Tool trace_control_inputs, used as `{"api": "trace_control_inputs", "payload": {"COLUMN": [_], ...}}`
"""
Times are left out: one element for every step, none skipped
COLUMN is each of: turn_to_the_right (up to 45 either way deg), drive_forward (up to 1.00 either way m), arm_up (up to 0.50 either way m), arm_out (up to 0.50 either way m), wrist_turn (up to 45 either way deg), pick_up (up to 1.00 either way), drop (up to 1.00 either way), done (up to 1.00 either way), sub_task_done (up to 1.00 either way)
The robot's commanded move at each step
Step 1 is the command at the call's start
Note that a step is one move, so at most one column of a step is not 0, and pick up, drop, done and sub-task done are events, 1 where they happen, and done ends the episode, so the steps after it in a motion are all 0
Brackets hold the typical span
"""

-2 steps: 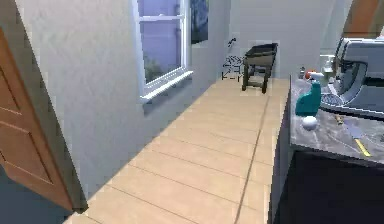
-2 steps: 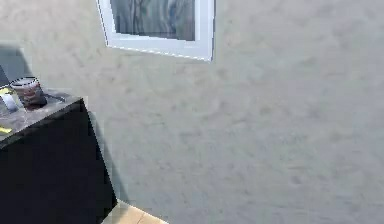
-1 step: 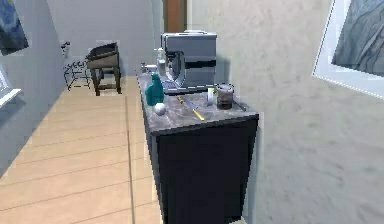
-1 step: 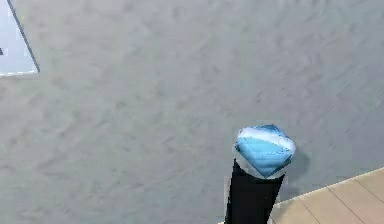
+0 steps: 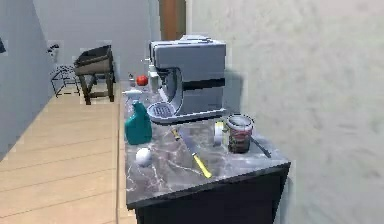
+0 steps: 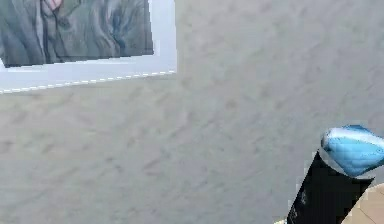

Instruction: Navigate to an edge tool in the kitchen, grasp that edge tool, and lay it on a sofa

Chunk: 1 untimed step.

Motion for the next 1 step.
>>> {"api": "trace_control_inputs", "payload": {"turn_to_the_right": [-45.0], "drive_forward": [0.0], "arm_up": [0.0], "arm_out": [0.0], "wrist_turn": [0.0], "pick_up": [0.0], "drop": [0.0], "done": [0.0], "sub_task_done": [0.0]}}
